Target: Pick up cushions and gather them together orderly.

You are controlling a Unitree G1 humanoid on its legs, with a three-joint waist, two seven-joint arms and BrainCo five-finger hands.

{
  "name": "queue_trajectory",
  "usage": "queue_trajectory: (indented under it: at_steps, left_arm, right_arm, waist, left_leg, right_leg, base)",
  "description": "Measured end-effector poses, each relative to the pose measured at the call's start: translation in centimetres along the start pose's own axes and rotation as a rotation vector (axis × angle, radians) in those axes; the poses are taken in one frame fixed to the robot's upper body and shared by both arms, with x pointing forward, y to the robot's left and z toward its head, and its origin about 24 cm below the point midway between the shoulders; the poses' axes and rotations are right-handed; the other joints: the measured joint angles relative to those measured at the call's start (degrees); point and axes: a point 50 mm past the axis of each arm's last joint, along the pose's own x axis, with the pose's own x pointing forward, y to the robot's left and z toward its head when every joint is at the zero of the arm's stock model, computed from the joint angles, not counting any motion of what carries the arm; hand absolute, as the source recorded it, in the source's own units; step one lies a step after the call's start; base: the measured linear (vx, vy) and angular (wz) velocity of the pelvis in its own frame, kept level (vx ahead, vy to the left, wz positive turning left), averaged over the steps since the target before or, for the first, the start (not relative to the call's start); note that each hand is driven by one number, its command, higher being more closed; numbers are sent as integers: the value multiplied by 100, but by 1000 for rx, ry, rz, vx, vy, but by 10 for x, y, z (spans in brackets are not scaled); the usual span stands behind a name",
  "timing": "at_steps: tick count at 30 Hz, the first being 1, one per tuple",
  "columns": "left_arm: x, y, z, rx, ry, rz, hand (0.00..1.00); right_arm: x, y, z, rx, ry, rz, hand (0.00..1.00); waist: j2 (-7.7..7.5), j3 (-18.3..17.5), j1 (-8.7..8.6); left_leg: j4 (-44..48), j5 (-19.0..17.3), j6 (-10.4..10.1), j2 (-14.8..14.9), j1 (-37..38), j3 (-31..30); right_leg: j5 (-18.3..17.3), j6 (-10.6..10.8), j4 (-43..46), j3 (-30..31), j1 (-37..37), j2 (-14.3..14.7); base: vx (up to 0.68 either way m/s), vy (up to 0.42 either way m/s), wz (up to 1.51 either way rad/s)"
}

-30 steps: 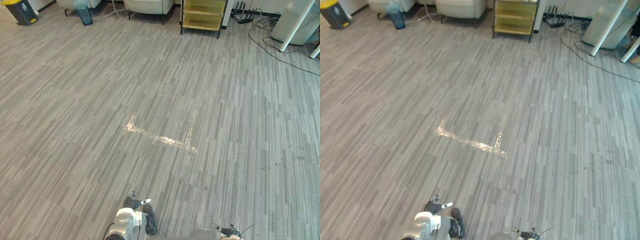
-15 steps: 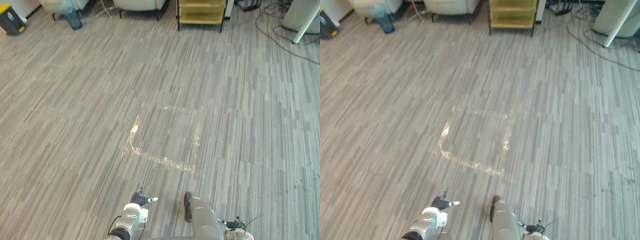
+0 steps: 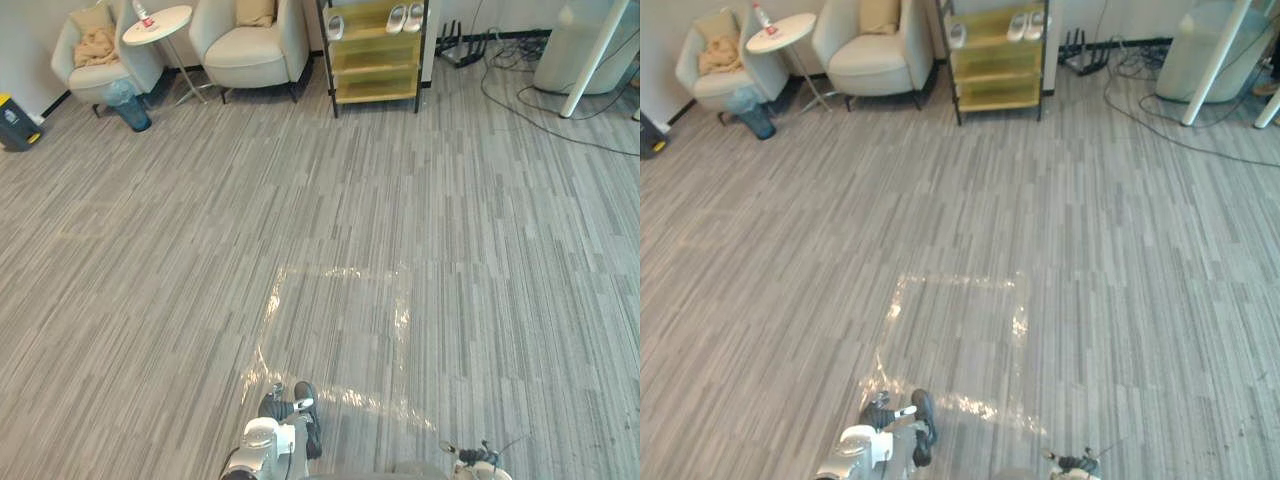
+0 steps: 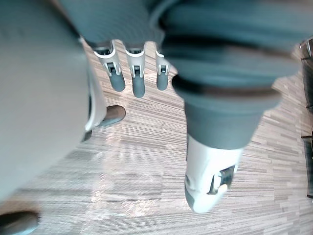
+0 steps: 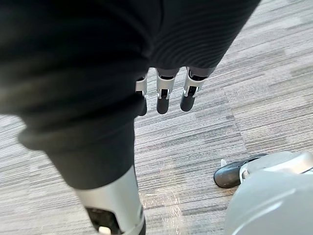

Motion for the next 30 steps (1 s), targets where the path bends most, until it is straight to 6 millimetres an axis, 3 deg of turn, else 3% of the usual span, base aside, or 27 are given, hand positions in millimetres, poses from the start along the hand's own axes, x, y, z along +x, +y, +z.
queue_trajectory:
  at_steps: [1,2,3,4,5,6,7,8,9,10,11,12,13,14,15,17,18,19,20,21,22,24,26,27,29,30]
  left_arm:
    - [1,0,1,27,1,-6,0]
    - [1,-1,0,59,9,-19,0]
    - [1,-1,-1,71,11,-25,0]
    - [1,-1,0,85,13,-28,0]
    - [1,0,-1,91,18,-27,0]
    - [1,3,-5,107,32,-21,0]
    - [1,4,-5,108,32,-21,0]
    - [1,6,-5,129,32,-17,0]
    - [2,5,-3,129,28,-16,0]
    - [3,2,4,129,8,-23,0]
    - [4,1,5,128,6,-25,0]
    - [5,2,9,131,-6,-24,0]
    - [5,4,9,133,-7,-21,0]
    - [4,-1,6,125,4,-30,0]
    - [2,-5,2,119,12,-47,0]
    - [2,-8,1,115,15,-59,0]
    - [2,-11,2,115,15,-76,0]
    - [1,-13,2,99,14,-86,0]
    - [1,-13,2,89,13,-86,0]
    - [-1,-12,0,63,8,-85,0]
    - [-1,-13,1,69,0,-88,0]
    - [0,-14,5,82,-10,-94,0]
    - [0,-13,2,84,3,-94,0]
    - [0,-13,2,83,4,-94,0]
    - [0,-12,2,85,3,-89,0]
    - [0,-13,1,87,6,-91,0]
  right_arm:
    - [-2,0,-8,-33,15,3,0]
    - [-4,2,-13,-30,29,11,0]
    - [-5,6,-15,-23,39,25,0]
    - [-5,9,-13,-16,38,37,0]
    - [-4,10,-11,-14,35,39,0]
    - [-3,10,-8,-16,27,43,0]
    - [-3,10,-7,-17,26,43,0]
    - [-1,6,1,-36,-11,37,0]
    - [0,5,4,-38,-19,36,0]
    - [2,3,12,-44,-41,31,0]
    - [2,3,13,-44,-46,31,0]
    - [2,4,14,-44,-45,34,0]
    - [2,5,14,-44,-43,35,0]
    - [3,2,12,-47,-33,32,0]
    - [4,2,17,-46,-46,31,0]
    - [6,-2,23,-38,-57,22,0]
    - [7,-7,23,-2,-46,9,0]
    - [7,-11,15,47,-13,1,0]
    - [6,-12,14,52,-10,-2,0]
    - [6,-14,15,91,-24,-6,0]
    - [6,-12,22,111,-57,3,0]
    - [7,-8,28,135,-71,20,0]
    - [7,-7,28,136,-68,25,0]
    - [7,-8,23,131,-49,23,0]
    - [7,-8,13,118,-14,21,0]
    - [6,-10,9,110,-3,19,0]
  waist:
    - [-213,-131,-17]
    - [-303,-254,-14]
    - [-387,-244,-20]
    - [-443,-206,-13]
    - [-437,-203,-6]
    - [-400,-190,-8]
    - [-395,-188,-8]
    - [-194,-159,-49]
    - [-147,-153,-63]
    - [3,-70,-95]
    - [31,-55,-101]
    - [7,-45,-125]
    - [-35,-44,-131]
    - [60,13,-218]
    - [136,-36,-190]
    - [119,-25,-206]
    - [88,8,-256]
    - [27,47,-250]
    - [14,55,-232]
    - [-42,65,-119]
    - [-48,57,-73]
    - [-52,56,-55]
    - [-70,57,-47]
    - [-76,57,-42]
    - [-45,42,-46]
    - [-4,34,-53]
  left_leg:
    - [223,-179,143,-330,-100,9]
    - [187,-286,309,-574,-47,66]
    - [171,-362,337,-681,64,150]
    - [55,-492,398,-793,340,173]
    - [0,-521,434,-813,457,170]
    - [-231,-557,459,-820,871,155]
    - [-251,-557,460,-820,905,149]
    - [-685,-557,460,-672,1541,98]
    - [-722,-557,460,-626,1614,95]
    - [-738,-557,460,-459,1757,58]
    - [-737,-557,459,-426,1778,49]
    - [-737,-591,399,-404,1833,61]
    - [-732,-613,341,-428,1855,56]
    - [-763,-815,34,-285,2002,60]
    - [-802,-757,-78,-188,2015,149]
    - [-644,-682,-200,-191,1958,161]
    - [55,-691,-210,-105,1693,134]
    - [1219,-609,-361,74,1343,203]
    - [1425,-581,-417,118,1281,229]
    - [2435,-695,-487,394,1010,496]
    - [2753,-790,-311,552,813,640]
    - [2348,-861,-200,598,571,643]
    - [1360,-861,-199,429,592,427]
    - [513,-797,-294,217,691,158]
    - [-599,-463,-422,14,861,-208]
    - [-720,-259,-430,20,908,-204]
  right_leg:
    - [-77,105,485,58,-181,-310]
    - [-37,158,1439,235,-675,-511]
    - [104,339,2288,406,-1027,-605]
    - [316,865,3395,583,-1492,-656]
    - [270,880,3681,604,-1623,-636]
    - [115,728,4171,484,-1883,-593]
    - [104,714,4190,460,-1899,-590]
    - [-203,140,4114,-224,-2346,-436]
    - [-235,70,3975,-362,-2461,-387]
    - [-236,-54,3278,-728,-2798,-240]
    - [-186,-65,3042,-802,-2879,-223]
    - [338,-73,1964,-888,-3008,-210]
    - [604,-113,1631,-856,-2998,-227]
    - [1219,-360,1510,-942,-2910,-101]
    - [1093,-413,1573,-949,-2927,-47]
    - [948,-438,1580,-982,-2893,-74]
    - [886,-480,1430,-1180,-2628,-167]
    - [886,-483,1134,-1381,-2109,-206]
    - [886,-484,1097,-1409,-2009,-207]
    - [854,-533,892,-1456,-1663,-197]
    - [833,-525,744,-1460,-1496,-182]
    - [821,-501,689,-1345,-1472,-175]
    - [806,-458,692,-1179,-1493,-223]
    - [799,-418,699,-1059,-1492,-280]
    - [764,-227,651,-867,-1447,-299]
    - [726,-139,635,-811,-1372,-262]
  base:
    - [550,239,14]
    - [667,289,23]
    - [748,291,16]
    - [521,190,3]
    - [573,152,-14]
    - [269,67,-12]
    - [511,94,-14]
    - [309,17,-2]
    - [432,-19,10]
    - [305,-95,17]
    - [356,-142,28]
    - [233,-105,21]
    - [309,-143,36]
    - [326,-151,16]
    - [377,-197,14]
    - [210,-164,19]
    - [249,-265,80]
    - [200,-220,78]
    - [202,-210,45]
    - [104,-97,-7]
    - [125,-100,-13]
    - [105,7,-24]
    - [167,82,-38]
    - [148,111,-41]
    - [261,245,-54]
    - [233,239,-40]
